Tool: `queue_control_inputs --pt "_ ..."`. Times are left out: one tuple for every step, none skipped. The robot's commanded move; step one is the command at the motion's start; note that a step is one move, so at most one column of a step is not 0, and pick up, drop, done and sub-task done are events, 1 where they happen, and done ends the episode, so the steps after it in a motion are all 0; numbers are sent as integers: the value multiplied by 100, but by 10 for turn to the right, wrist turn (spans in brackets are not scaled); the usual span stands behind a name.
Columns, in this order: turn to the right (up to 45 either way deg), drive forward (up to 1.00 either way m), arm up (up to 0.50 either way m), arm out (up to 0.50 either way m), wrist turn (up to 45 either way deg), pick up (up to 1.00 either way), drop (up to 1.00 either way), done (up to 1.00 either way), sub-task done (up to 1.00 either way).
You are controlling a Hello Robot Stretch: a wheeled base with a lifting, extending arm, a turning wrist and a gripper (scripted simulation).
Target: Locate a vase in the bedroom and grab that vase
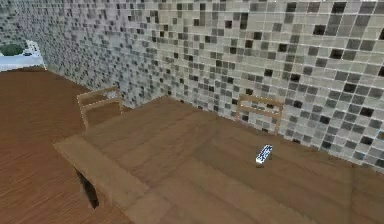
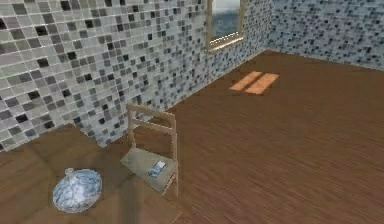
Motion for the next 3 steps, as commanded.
queue_control_inputs --pt "-300 0 0 0 0 0 0 0 0" --pt "0 0 50 0 0 0 0 0 0" --pt "0 0 28 0 0 0 0 0 0"
